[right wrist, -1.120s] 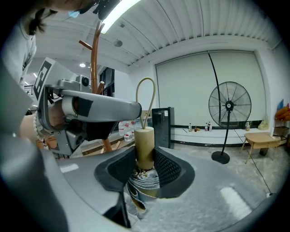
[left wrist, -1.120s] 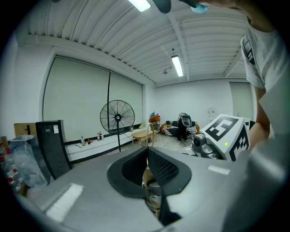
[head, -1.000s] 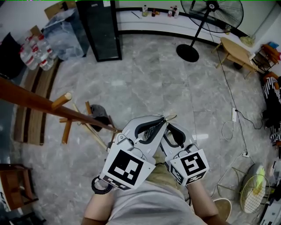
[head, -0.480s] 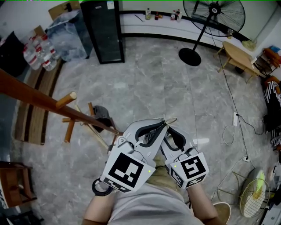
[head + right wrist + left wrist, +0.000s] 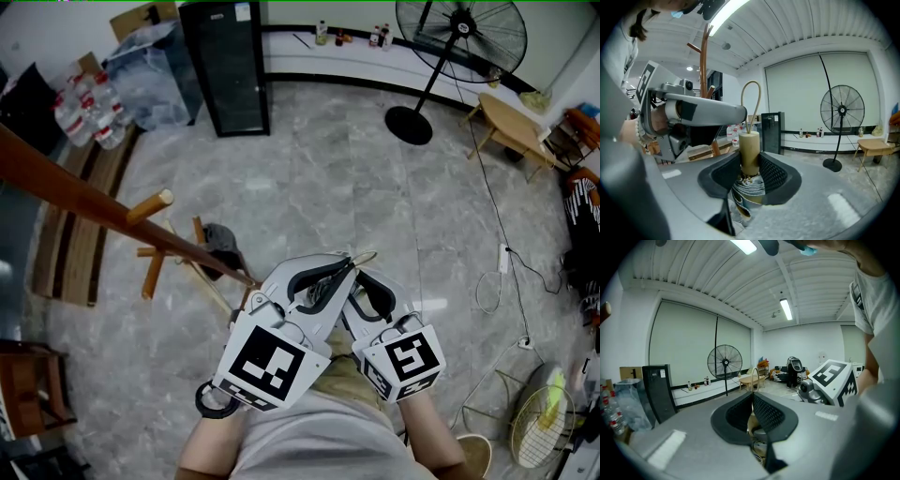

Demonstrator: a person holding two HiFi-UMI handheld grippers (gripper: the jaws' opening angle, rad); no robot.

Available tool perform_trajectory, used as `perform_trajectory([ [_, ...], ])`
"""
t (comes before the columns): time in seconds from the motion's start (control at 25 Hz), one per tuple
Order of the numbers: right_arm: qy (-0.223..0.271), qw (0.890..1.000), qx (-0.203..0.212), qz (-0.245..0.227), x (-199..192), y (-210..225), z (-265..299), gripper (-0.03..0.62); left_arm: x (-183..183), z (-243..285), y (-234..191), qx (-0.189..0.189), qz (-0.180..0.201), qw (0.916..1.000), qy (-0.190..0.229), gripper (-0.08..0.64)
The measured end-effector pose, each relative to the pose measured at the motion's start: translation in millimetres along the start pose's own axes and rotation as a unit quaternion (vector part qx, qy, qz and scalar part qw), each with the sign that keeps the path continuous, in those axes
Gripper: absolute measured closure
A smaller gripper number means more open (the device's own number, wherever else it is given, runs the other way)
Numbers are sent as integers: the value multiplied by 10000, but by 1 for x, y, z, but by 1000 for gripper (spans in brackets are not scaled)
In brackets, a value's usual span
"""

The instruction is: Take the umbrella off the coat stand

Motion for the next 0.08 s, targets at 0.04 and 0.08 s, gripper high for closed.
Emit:
perform_trajectory([
  [0.04, -1, 10000, 3, 1, 0, 0, 0, 468, 1, 0, 0, -2, 19, 10000, 6, 531],
  [0.08, -4, 10000, 6, 1, 0, -1, -1, 468, 3, -1, 0, -6, 40, 10000, 11, 531],
])
Point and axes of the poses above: the fingertips, and each gripper's own axes: z forward along the fingers, y to its right, x out of its top, the point moved 7 cm from there along -z, backward along the fingers, and after that the axes turned 10 degrees about y, right-handed, at the moved point
